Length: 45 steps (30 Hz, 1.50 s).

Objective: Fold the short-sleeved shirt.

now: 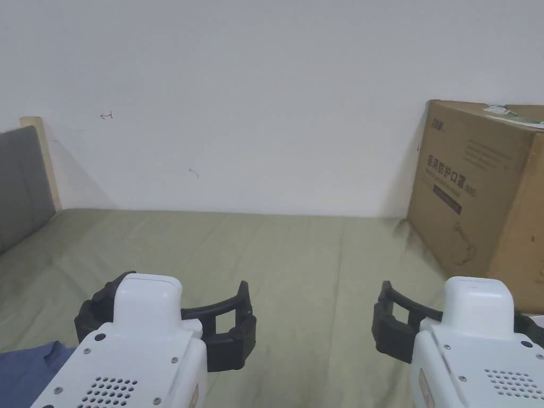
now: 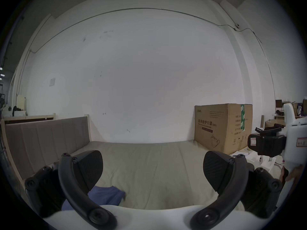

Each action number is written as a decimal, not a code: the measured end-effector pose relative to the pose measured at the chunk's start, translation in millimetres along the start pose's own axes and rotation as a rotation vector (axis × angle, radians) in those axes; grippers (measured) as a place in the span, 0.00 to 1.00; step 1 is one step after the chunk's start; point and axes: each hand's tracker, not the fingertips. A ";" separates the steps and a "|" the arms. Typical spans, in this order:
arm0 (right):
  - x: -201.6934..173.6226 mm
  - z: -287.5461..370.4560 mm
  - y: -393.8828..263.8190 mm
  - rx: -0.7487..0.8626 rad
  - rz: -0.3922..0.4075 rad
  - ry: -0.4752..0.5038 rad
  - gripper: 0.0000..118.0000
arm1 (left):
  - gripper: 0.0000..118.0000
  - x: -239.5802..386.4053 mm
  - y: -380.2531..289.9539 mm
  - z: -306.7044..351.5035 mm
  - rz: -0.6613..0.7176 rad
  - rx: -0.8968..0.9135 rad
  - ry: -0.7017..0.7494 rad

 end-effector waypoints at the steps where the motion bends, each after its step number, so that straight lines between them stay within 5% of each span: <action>1: -3.1 0.1 2.5 0.011 0.014 -0.001 0.89 | 1.00 -0.2 1.0 0.1 -0.006 0.002 0.001; 6: -3.8 6.0 8.3 0.057 0.005 -0.001 0.97 | 0.96 -1.2 15.3 2.7 -0.029 -0.002 -0.003; 8: -1.8 8.1 9.7 0.062 -0.009 0.000 0.98 | 0.60 -0.7 18.4 4.7 -0.016 0.006 -0.013; 10: 0.1 8.0 10.4 0.058 -0.021 0.004 1.00 | 0.00 -0.3 19.3 4.3 0.005 0.005 -0.015; 16: 3.4 14.9 9.7 0.069 -0.022 0.005 0.98 | 0.00 -4.3 16.4 3.1 0.073 -0.014 -0.046; 17: 3.9 15.1 9.6 0.068 -0.022 0.015 0.91 | 0.00 -3.5 16.0 3.3 0.075 -0.016 -0.049; 18: 3.4 15.5 9.3 0.069 -0.029 0.016 0.76 | 0.00 -2.7 14.5 4.5 0.071 -0.014 -0.047; 19: 3.1 14.8 9.4 0.064 -0.037 0.010 0.40 | 0.00 -0.7 14.3 5.3 0.072 -0.008 -0.039; 20: 3.1 13.3 9.0 0.052 -0.045 -0.005 0.15 | 0.00 -1.4 12.7 4.4 0.066 -0.013 -0.041; 21: 3.6 12.6 8.1 0.054 -0.055 -0.016 0.07 | 0.00 0.2 13.3 4.6 0.056 -0.019 -0.041; 24: 5.8 11.0 8.3 0.044 -0.069 0.005 0.00 | 0.00 -0.2 15.1 5.8 0.053 -0.024 -0.051; 35: -19.9 3.0 14.7 0.025 -0.059 0.149 0.00 | 0.00 -20.8 21.3 9.8 0.057 -0.046 0.045; 45: -142.5 9.8 22.1 0.002 -0.031 0.547 0.00 | 0.00 -110.8 29.3 74.7 0.046 -0.068 0.348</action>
